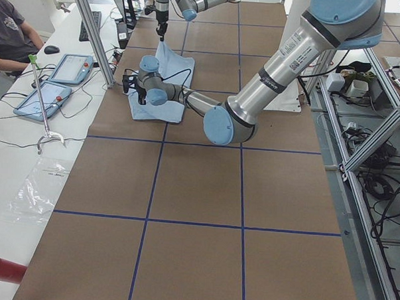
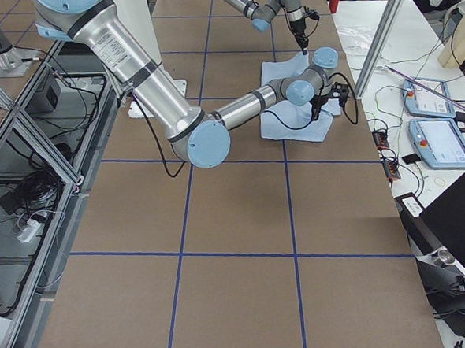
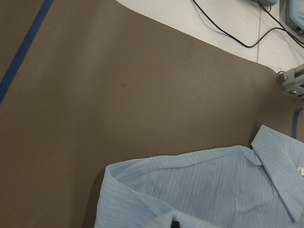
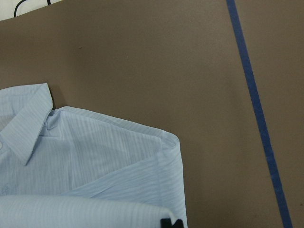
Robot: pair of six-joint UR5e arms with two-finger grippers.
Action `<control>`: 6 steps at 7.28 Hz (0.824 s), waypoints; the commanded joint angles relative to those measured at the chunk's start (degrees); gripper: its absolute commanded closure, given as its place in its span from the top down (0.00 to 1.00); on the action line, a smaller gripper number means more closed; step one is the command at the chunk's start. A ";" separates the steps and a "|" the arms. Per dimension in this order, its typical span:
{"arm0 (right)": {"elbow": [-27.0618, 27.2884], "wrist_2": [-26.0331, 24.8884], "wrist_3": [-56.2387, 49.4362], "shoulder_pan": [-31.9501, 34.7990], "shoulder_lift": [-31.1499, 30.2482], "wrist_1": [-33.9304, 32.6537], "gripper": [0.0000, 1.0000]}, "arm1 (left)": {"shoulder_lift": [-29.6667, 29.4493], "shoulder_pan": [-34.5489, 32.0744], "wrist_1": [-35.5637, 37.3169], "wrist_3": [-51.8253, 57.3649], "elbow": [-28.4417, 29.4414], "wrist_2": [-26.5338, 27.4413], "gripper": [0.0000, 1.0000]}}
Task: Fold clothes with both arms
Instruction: 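Release the hem at the collar with both grippers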
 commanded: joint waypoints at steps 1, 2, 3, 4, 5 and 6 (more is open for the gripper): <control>-0.24 -0.38 0.43 -0.49 0.31 1.82 0.00 | 0.13 0.11 -0.10 0.07 -0.18 0.06 0.00; -0.59 -1.16 0.35 -0.93 0.49 1.83 0.30 | 0.39 0.11 -0.10 0.16 -0.36 -0.03 0.16; -0.77 -6.74 0.61 -3.37 0.23 4.87 0.99 | 0.74 0.11 -0.27 0.33 -0.36 0.06 0.99; -1.90 -7.84 0.61 -3.83 -0.12 6.90 1.00 | 0.83 0.03 -0.45 0.42 -0.45 0.06 1.00; -1.65 -7.68 0.70 -3.83 -0.56 7.88 1.00 | 0.83 -0.06 -0.45 0.51 -0.62 -0.03 1.00; -1.47 -7.50 0.70 -3.83 -0.83 7.89 1.00 | 2.31 -0.06 -0.54 0.51 -2.45 -0.03 1.00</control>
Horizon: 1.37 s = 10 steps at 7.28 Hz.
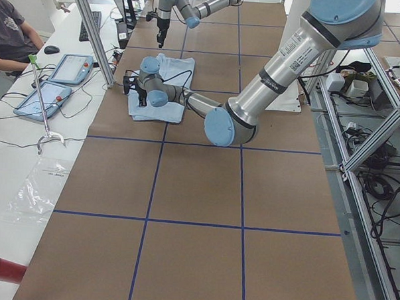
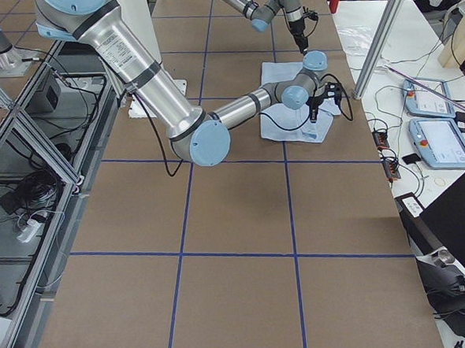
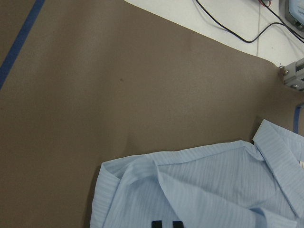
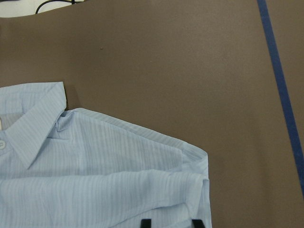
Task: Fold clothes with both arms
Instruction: 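Move the right gripper down to the folded shirt's side edge and grasp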
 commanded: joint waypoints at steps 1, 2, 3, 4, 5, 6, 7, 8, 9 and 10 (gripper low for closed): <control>2.60 0.19 0.13 -1.36 -2.31 0.77 1.00 | 2.30 -0.05 0.08 0.05 -3.31 -0.38 1.00; 7.24 0.10 0.22 -4.60 -6.68 0.86 1.00 | 2.40 -0.14 0.34 -0.04 -4.11 -0.56 1.00; 13.55 0.10 1.78 -6.72 -11.16 0.60 1.00 | 2.40 -0.05 0.52 -0.04 -4.56 -0.47 1.00; 17.87 -0.77 3.80 -9.96 -15.65 0.34 1.00 | 2.40 -0.14 0.69 -0.04 -5.26 -0.47 1.00; 17.92 -1.30 3.82 -11.47 -16.48 0.33 0.99 | 2.49 -0.14 0.69 -0.04 -5.53 -0.47 1.00; 17.22 -1.91 3.82 -12.35 -16.48 0.25 0.97 | 2.40 -0.14 0.78 -0.13 -5.53 -0.47 1.00; 17.21 -1.74 3.82 -12.54 -16.48 0.07 0.85 | 2.40 -0.14 0.78 -0.13 -5.53 -0.47 1.00; 17.13 -1.74 3.82 -12.45 -16.48 0.07 0.72 | 2.40 -0.14 0.70 -0.13 -5.53 -0.47 1.00; 17.47 -1.74 3.82 -12.19 -16.40 0.07 0.65 | 2.40 -0.05 0.69 -0.13 -5.53 -0.47 1.00; 17.39 -1.83 3.82 -11.84 -16.57 0.07 0.56 | 2.49 -0.05 0.61 -0.13 -5.53 -0.47 1.00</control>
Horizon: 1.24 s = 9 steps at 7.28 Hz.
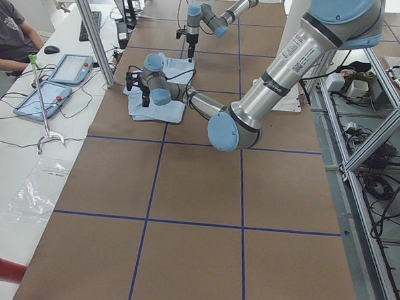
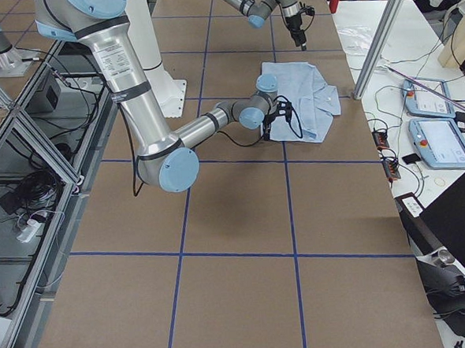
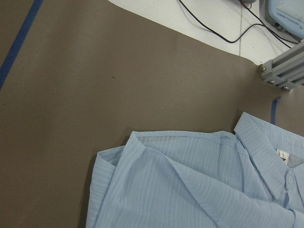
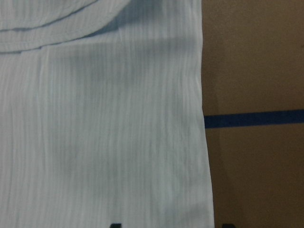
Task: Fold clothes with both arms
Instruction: 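Move the right gripper down to the folded shirt's side edge and grasp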
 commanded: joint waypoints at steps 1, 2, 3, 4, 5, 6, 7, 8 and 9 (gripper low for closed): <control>-0.04 -0.16 0.00 0.33 -0.55 -0.01 0.55 | 0.07 0.04 -0.16 0.00 0.08 0.09 1.00; -0.13 -0.16 0.00 0.24 -0.81 -0.01 0.55 | 0.07 0.13 -0.34 0.00 0.08 0.17 1.00; -0.30 -0.25 0.00 0.24 -0.81 -0.01 0.54 | 0.07 0.13 -0.34 0.00 0.08 0.26 1.00; -0.65 -0.33 0.09 0.24 -0.81 -0.01 0.48 | 0.07 0.13 -0.43 0.00 0.17 0.35 1.00; -0.83 -0.25 0.18 0.15 -0.73 -0.01 0.14 | 0.42 0.13 -0.60 0.00 0.17 0.35 1.00; -0.75 -0.07 0.27 0.15 -0.81 -0.01 0.00 | 0.77 0.13 -0.60 0.00 0.17 0.35 1.00; -0.57 0.02 0.44 0.15 -0.81 -0.01 0.00 | 0.78 0.13 -0.60 0.00 0.17 0.35 0.99; 0.04 0.19 0.53 0.15 -0.99 -0.01 0.00 | 0.86 0.04 -0.60 0.00 0.17 0.44 0.99; 1.61 0.63 2.01 0.15 -2.82 0.25 0.00 | 0.86 0.04 -0.60 0.00 0.17 0.35 0.98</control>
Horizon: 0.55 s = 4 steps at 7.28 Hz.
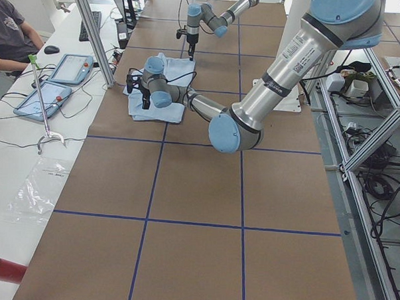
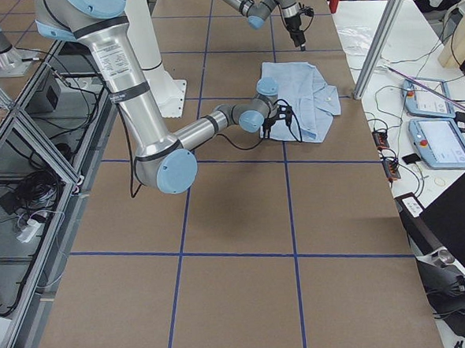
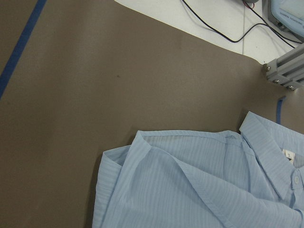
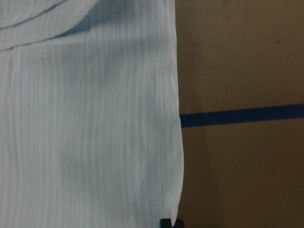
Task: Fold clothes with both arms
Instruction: 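Drag the folded shirt with the right gripper, rotating it toward the robot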
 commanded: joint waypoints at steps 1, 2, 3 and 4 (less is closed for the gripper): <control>7.96 1.89 2.49 -0.09 -5.38 -0.06 0.00 | 0.14 -0.04 0.26 0.00 -0.17 -0.03 0.98; 15.33 4.17 2.59 -0.96 -11.51 0.03 0.00 | 0.67 -0.04 0.26 -0.09 -0.78 -0.03 0.98; 23.76 4.97 2.59 -2.71 -19.40 0.03 0.00 | 1.45 -0.04 0.26 0.00 -1.83 -0.03 0.98; 28.63 5.07 2.68 -4.90 -25.39 0.03 0.00 | 2.68 -0.04 0.26 0.00 -3.15 0.05 0.98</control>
